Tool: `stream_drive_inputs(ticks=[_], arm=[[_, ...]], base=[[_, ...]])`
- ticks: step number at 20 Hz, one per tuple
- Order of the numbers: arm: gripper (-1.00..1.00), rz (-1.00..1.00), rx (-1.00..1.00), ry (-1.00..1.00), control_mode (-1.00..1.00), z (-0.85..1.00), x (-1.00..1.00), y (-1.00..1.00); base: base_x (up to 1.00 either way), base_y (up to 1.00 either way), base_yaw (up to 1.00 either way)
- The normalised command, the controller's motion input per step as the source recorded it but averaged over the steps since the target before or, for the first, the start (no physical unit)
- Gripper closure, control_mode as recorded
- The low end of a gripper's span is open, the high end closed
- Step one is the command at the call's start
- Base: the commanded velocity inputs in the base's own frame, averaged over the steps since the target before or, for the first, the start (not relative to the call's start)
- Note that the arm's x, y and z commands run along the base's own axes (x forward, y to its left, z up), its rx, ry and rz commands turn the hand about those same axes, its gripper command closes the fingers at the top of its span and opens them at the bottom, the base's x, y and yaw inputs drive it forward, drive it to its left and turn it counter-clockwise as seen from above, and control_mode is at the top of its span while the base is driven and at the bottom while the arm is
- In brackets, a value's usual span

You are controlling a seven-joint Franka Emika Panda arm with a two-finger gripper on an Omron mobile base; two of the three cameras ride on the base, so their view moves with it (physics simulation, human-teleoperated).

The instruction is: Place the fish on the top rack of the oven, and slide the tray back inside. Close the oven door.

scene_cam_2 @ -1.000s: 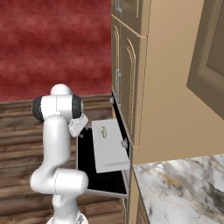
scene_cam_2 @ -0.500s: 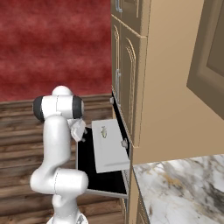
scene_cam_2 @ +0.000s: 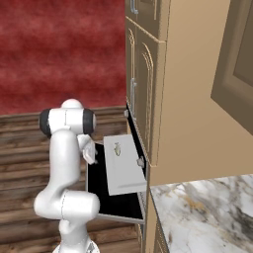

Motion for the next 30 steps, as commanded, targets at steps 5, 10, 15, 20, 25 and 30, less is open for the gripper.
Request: stream_drive_inputs(ticks=[5, 10, 15, 20, 25, 30], arm=[[-1.0, 0.13, 0.0, 0.0, -1.0, -0.4, 0.06, 0.0], [-1.0, 0.09, 0.0, -0.03, -1.0, -0.46, 0.15, -0.13], [-1.0, 0.01, 0.0, -0.09, -1.0, -0.51, 0.18, -0.45], [-1.0, 0.0, 0.0, -0.1, -1.0, -0.54, 0.16, -0.66], [-1.0, 0.0, 0.0, -0.07, -1.0, -0.25, 0.11, -0.87], [-1.0, 0.0, 0.0, -0.04, -1.0, 0.0, 0.1, -1.0]], base=[[0.0, 0.0, 0.0], [0.0, 0.0, 0.0], [0.0, 0.0, 0.0], [0.0, 0.0, 0.0], [0.0, 0.0, 0.0], [0.0, 0.0, 0.0]])
